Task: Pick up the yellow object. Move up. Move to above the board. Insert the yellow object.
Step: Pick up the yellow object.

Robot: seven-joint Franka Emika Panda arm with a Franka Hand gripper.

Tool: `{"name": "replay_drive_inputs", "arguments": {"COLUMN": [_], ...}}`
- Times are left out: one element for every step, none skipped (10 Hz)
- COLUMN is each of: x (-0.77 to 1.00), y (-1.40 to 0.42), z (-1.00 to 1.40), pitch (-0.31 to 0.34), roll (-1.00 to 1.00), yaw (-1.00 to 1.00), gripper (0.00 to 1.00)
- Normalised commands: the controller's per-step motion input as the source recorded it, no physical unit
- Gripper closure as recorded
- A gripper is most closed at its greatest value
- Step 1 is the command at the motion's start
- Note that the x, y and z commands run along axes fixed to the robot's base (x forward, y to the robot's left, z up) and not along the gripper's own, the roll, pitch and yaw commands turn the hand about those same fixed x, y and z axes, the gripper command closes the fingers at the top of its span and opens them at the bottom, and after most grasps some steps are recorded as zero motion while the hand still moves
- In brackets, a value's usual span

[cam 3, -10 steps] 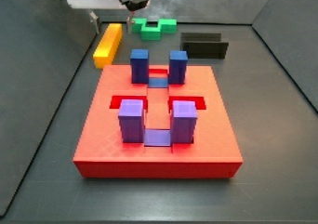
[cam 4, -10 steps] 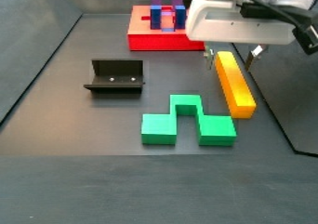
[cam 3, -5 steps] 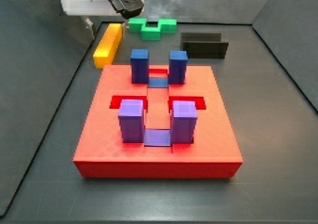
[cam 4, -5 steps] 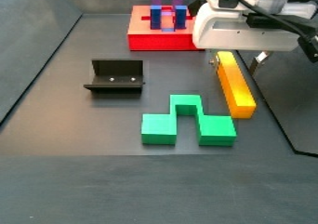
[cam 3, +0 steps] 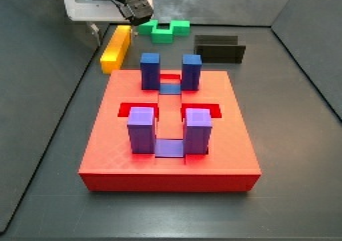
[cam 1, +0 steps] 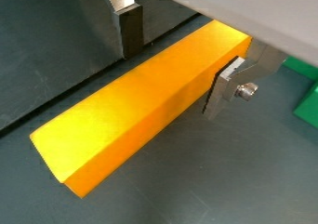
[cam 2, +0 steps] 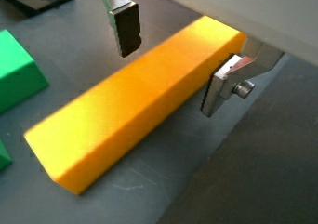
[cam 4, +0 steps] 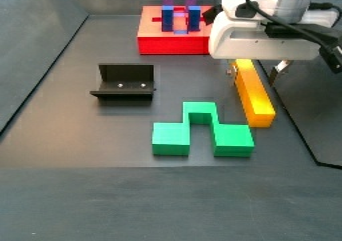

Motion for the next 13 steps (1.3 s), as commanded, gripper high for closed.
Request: {"name": "replay_drive_inputs", "arguments": {"x": [-0.01, 0.00, 0.00, 0.00, 0.00, 0.00, 0.00, 0.00, -0.04, 0.00, 0.00, 0.00, 0.00], "y": [0.07, 0.13, 0.19, 0.13, 0.00, 0.00, -0.08, -0.12, -0.01, 0.00, 0.00, 0.00, 0.00], "z": [-0.26, -0.21, -0.15, -0.09, -0.02, 0.00, 0.00, 0.00, -0.04, 0.00, 0.00, 0.00, 0.00], "pitch": [-0.044, -0.007, 0.000, 0.000, 0.000, 0.000, -0.033, -0.051, 0.000, 0.000, 0.000, 0.000, 0.000], "roll": [0.00, 0.00, 0.00, 0.00, 0.00, 0.00, 0.04, 0.05, 0.00, 0.01, 0.00, 0.00, 0.00], "yaw": [0.00, 0.00, -0.02, -0.08, 0.00, 0.00, -0.08, -0.27, 0.00, 0.00, 0.00, 0.00, 0.00], "gripper": [0.00, 0.00, 0.00, 0.00, 0.00, 0.00, 0.00, 0.00, 0.00, 0.00, 0.00, 1.00, 1.00]}}
